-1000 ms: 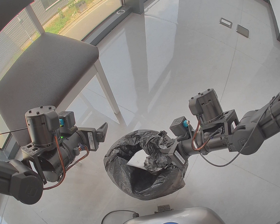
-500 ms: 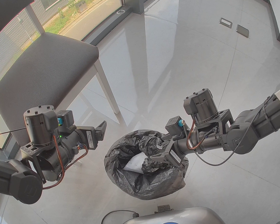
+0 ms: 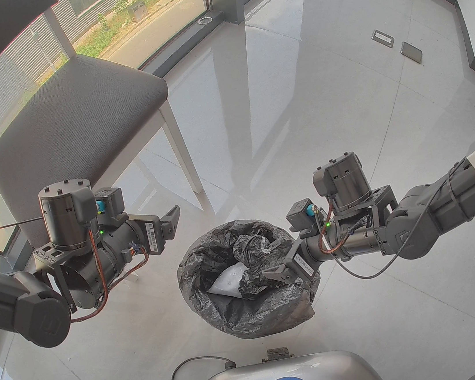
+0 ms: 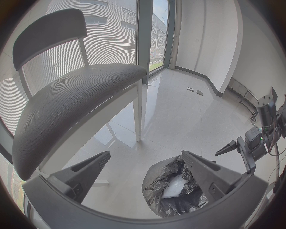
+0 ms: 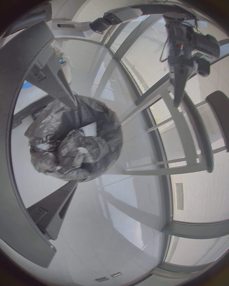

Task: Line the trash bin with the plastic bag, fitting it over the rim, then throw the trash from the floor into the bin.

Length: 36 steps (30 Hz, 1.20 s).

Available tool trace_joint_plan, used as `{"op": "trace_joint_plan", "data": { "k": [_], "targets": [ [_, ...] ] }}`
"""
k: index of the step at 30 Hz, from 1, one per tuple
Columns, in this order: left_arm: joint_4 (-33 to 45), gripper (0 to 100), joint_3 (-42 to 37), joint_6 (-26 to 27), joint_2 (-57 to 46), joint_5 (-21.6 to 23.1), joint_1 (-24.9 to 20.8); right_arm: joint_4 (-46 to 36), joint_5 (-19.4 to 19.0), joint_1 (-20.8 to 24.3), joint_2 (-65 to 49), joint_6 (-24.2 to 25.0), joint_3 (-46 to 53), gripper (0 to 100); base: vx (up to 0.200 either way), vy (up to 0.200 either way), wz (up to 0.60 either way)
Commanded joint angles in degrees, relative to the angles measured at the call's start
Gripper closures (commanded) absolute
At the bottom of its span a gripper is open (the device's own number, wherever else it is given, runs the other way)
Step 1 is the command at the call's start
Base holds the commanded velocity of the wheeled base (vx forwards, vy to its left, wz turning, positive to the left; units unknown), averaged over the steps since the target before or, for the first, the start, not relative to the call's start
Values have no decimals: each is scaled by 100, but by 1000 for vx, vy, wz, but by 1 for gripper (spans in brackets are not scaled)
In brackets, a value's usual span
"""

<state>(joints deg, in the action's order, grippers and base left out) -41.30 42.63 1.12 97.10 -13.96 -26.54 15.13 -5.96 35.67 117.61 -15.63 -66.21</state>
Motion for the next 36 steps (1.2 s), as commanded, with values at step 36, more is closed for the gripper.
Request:
{"op": "trace_joint_plan", "data": {
  "k": [36],
  "targets": [
    [-9,0,-27,-24,-59,34,-9,-212,113,1039,666,1378,-868,0,0,0,0]
  ]
}}
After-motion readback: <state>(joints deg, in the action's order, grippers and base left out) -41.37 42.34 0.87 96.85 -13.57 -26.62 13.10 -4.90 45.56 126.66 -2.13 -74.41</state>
